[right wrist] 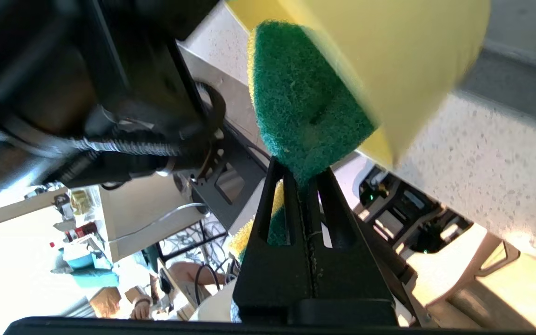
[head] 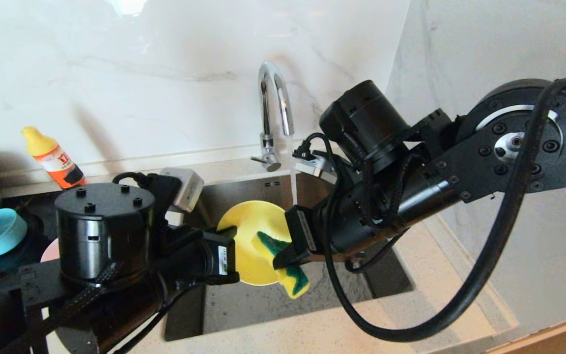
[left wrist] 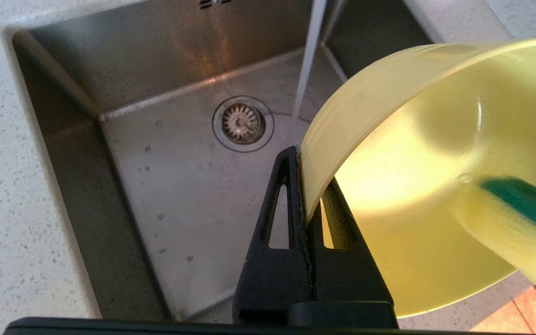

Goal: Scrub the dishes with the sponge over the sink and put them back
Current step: Wipe the bowl

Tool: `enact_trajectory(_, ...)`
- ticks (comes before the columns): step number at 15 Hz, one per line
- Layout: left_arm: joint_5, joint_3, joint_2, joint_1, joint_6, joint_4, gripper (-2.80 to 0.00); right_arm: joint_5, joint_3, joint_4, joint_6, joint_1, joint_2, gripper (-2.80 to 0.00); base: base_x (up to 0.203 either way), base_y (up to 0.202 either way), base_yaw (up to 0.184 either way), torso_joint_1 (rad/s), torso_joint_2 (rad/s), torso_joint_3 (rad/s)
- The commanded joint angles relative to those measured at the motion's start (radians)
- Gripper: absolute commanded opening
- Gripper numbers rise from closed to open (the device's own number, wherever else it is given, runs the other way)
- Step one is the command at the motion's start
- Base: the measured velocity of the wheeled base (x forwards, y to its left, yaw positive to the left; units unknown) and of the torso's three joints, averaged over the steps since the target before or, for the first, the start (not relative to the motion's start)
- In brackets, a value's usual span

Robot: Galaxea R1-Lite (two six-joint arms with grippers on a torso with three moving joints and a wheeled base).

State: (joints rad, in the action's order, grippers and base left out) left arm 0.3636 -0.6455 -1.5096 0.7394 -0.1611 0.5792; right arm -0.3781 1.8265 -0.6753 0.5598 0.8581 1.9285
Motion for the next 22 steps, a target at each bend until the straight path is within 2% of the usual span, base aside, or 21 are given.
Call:
enact_trajectory(1, 0.005, 0.018, -0.008, 0.012, 0.008, 0.03, -2.8, 0.0, 0.03, -0.005, 0.003, -0.001, 0.012, -2.8, 0.0, 0.0, 0.0, 0.0, 0.0, 0.0)
enact_trajectory(3, 0.013, 0.032, -0.033, 0.015, 0.021, 0.056, -2.8, 0.026, 0.079, -0.012, 0.004, 0.005, 0.031, -2.8, 0.0, 0.0, 0.0, 0.0, 0.0, 0.0)
enact_trajectory(4, 0.039, 0.031, -0.045, 0.015, 0.022, 0.073, -2.8, 0.047, 0.096, -0.015, 0.005, 0.01, 0.044, -2.8, 0.0, 0.0, 0.0, 0.0, 0.0, 0.0)
enact_trajectory(6, 0.133, 0.023, -0.092, 0.014, 0.036, 0.126, -2.8, 0.106, 0.1, -0.015, 0.005, 0.025, 0.053, -2.8, 0.0, 0.0, 0.0, 0.0, 0.0, 0.0)
enact_trajectory(7, 0.152, 0.026, -0.104, 0.014, 0.042, 0.171, -2.8, 0.135, 0.1, -0.014, 0.006, 0.028, 0.06, -2.8, 0.0, 0.0, 0.0, 0.0, 0.0, 0.0)
enact_trajectory(9, 0.16, 0.027, -0.118, 0.014, 0.054, 0.211, -2.8, 0.168, 0.099, -0.013, 0.006, 0.027, 0.069, -2.8, 0.0, 0.0, 0.0, 0.0, 0.0, 0.0)
enact_trajectory(16, 0.167, 0.055, -0.107, 0.018, 0.067, 0.212, -2.8, 0.192, 0.101, -0.009, 0.007, 0.039, 0.079, -2.8, 0.0, 0.0, 0.0, 0.0, 0.0, 0.0)
enact_trajectory(19, 0.167, 0.046, -0.101, 0.018, 0.066, 0.212, -2.8, 0.195, 0.096, -0.013, 0.064, 0.065, 0.104, -2.8, 0.0, 0.0, 0.0, 0.0, 0.0, 0.0)
enact_trajectory(22, 0.166, 0.041, -0.097, 0.018, 0.059, 0.212, -2.8, 0.192, 0.094, -0.015, 0.071, 0.078, 0.121, -2.8, 0.0, 0.0, 0.0, 0.0, 0.0, 0.0)
